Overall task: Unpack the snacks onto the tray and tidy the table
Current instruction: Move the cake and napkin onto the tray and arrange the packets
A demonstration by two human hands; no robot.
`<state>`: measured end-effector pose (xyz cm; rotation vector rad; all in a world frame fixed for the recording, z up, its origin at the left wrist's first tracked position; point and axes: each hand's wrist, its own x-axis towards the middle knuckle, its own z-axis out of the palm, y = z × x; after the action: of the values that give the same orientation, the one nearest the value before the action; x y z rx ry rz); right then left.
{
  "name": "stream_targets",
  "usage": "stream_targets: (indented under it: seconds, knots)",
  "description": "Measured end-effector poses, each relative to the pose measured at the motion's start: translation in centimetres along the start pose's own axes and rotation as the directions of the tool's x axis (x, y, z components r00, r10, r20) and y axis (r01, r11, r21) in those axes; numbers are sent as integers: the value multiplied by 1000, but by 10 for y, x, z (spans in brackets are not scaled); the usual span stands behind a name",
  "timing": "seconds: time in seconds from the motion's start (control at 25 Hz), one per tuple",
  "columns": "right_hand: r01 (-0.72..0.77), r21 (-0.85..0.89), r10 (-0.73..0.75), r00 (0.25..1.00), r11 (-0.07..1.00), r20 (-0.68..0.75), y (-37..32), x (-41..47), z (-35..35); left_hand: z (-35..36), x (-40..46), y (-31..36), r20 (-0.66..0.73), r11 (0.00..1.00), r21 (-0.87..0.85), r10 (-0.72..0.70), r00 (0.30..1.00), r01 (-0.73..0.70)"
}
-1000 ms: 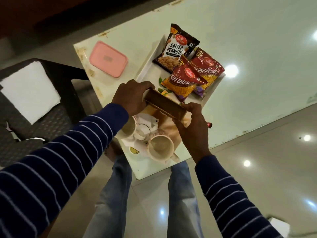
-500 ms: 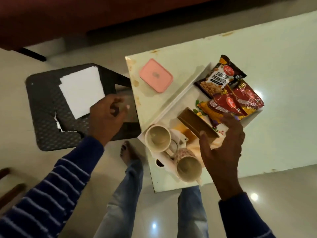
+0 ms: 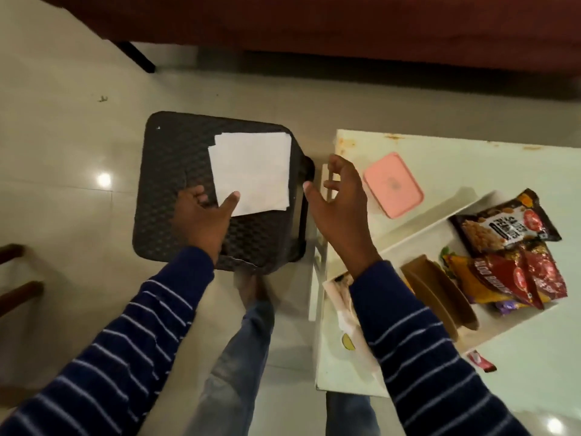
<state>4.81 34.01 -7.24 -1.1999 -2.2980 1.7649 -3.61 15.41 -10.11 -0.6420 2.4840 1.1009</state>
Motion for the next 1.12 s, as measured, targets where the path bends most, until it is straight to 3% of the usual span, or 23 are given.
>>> stream_targets:
  seconds: [0.12, 0.32, 0.44, 0.56, 0.64, 0.84, 1.0, 1.12]
  knots:
    - [-40, -40, 41, 999, 998, 24, -8, 36, 35, 12, 10, -5, 24, 999, -39, -27, 999, 28]
    - [-65, -154, 64, 998, 986, -7, -6, 79, 64, 31, 12, -2, -72, 999, 32, 37, 997, -34]
    - [-72, -201, 57, 995, 977, -80, 0, 91, 70, 36, 12, 0, -47, 993, 96, 72, 996, -67]
    - [-37, -222, -2, 985, 974, -174, 2, 87, 75, 32, 18, 6, 6, 998, 62, -6, 1000, 6]
    - [-47, -172, 10, 978, 984, -207, 2, 84, 77, 31, 22, 8, 94, 999, 37, -26, 995, 22]
    - [-201, 119, 221, 955, 972, -197, -1, 88, 70, 25, 20, 18, 231, 984, -135, -83, 969, 116]
    - [-298, 247, 327, 941, 922, -87, -3, 83, 59, 15, 18, 24, 416, 961, -234, -36, 909, 145]
    - [-381, 359, 390, 920, 852, 49, -5, 69, 46, 10, 15, 26, 557, 904, -347, -17, 830, 251]
